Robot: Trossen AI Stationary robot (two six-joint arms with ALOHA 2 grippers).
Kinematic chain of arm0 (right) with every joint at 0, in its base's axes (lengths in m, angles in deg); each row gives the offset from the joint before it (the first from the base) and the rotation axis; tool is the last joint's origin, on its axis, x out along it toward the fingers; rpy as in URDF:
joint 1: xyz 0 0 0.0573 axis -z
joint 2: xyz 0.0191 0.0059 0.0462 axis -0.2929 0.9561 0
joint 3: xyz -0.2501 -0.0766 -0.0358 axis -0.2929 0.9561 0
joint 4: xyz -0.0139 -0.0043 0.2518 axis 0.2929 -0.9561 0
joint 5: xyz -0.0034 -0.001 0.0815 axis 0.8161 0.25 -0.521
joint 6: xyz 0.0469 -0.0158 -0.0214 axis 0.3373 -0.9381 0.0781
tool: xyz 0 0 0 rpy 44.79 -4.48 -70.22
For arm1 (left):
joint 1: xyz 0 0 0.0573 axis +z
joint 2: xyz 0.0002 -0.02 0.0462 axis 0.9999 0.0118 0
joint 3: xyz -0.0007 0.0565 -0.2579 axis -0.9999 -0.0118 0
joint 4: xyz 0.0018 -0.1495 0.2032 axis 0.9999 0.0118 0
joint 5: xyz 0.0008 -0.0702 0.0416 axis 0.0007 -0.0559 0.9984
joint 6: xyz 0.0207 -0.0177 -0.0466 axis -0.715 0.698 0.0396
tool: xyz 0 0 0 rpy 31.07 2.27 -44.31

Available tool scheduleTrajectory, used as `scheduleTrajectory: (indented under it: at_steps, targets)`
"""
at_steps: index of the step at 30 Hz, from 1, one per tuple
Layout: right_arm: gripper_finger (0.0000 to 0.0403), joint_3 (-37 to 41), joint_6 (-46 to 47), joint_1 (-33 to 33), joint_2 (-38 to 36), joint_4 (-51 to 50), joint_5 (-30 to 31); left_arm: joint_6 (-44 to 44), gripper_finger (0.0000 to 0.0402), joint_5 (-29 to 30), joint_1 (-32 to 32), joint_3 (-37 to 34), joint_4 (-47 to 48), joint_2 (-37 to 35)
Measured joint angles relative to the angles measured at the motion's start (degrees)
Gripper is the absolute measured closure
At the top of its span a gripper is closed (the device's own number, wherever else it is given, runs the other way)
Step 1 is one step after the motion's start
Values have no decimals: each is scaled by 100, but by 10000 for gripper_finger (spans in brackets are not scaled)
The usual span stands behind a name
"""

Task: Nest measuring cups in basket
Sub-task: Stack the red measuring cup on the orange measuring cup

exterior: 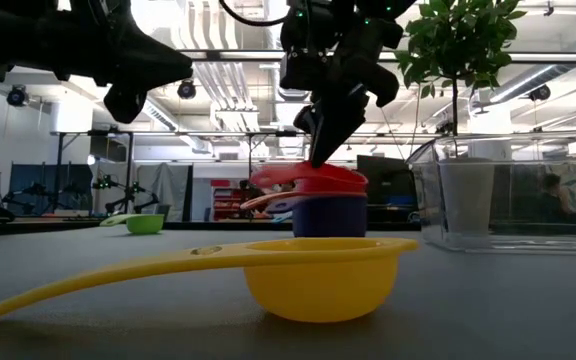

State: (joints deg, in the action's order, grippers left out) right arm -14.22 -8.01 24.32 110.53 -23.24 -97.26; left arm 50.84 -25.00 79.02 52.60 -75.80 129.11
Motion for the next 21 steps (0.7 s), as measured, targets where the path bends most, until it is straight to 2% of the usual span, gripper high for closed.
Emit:
scheduleTrajectory:
  at_steps: [6, 12, 18, 21]
  targets:
    - [337, 0, 10, -1, -51, -10, 40, -1, 352, 0, 0, 0, 27, 0]
    - [302, 0, 357, 0, -432, -54, 94, -1, 352, 12, 0, 0, 38, 0]
    - [304, 16, 670, -80, -1102, -188, 215, 14, 352, 35, 0, 0, 52, 135]
    - [310, 241, 809, -241, -1495, 95, 214, 65, 352, 44, 0, 0, -45, 330]
